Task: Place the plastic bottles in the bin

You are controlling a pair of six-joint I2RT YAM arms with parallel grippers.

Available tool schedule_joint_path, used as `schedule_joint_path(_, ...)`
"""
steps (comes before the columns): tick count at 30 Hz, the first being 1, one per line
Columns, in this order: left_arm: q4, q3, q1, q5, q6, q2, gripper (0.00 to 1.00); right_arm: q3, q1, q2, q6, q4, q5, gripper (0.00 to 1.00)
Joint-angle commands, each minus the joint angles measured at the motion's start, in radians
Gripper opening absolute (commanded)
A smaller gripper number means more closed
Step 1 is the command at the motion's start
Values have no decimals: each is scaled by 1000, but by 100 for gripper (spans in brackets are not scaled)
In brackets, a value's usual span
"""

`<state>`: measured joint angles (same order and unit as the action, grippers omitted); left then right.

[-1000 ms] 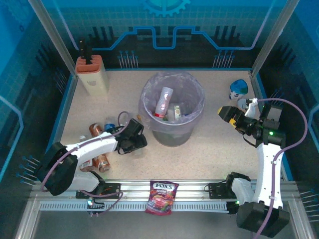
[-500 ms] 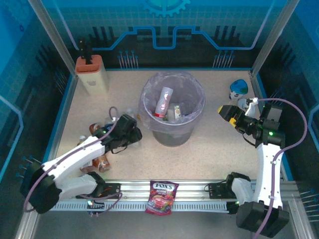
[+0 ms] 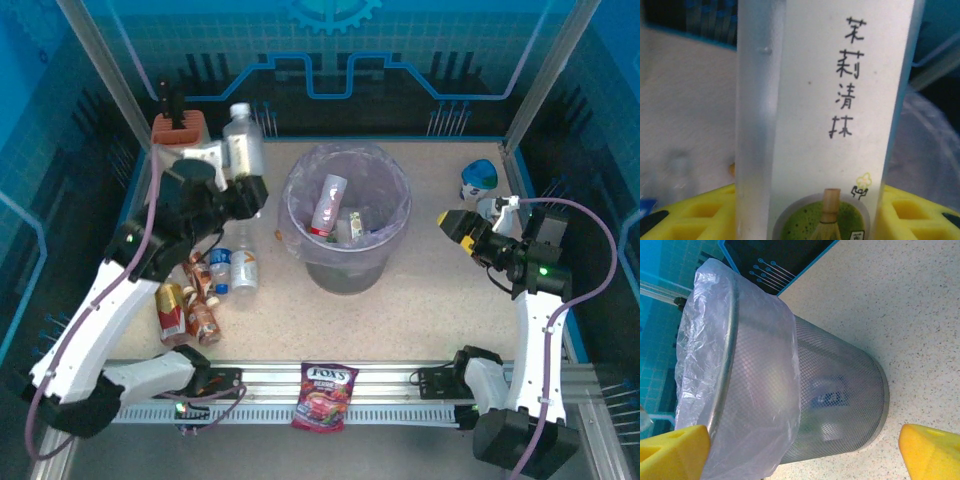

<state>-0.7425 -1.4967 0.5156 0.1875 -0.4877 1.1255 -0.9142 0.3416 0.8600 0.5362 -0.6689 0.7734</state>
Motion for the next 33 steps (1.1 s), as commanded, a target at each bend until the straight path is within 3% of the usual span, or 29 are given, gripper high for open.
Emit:
schedule_joint_path(1,27,-119,29,-225,169,124,22,14,14,1,46,64,48,97)
schedule_joint_path(6,12,-253,89,-317,262,268,17,16,-49,18,187,253,99,89)
schedule_joint_path(10,-8,-302,134,-341,283,358,13,-25,-189,71,209,310,51,88)
schedule_joint_path(15,-48,-313,157,-332,309,425,10,-67,-315,171,204,349,-26,78)
schedule_joint_path(19,-113,-322,159,-311,335,466,8,-71,-323,232,211,381,-36,69)
schedule_joint_path(33,-163,-266,165,-345,486,570,15,-67,-323,296,192,394,-64,63)
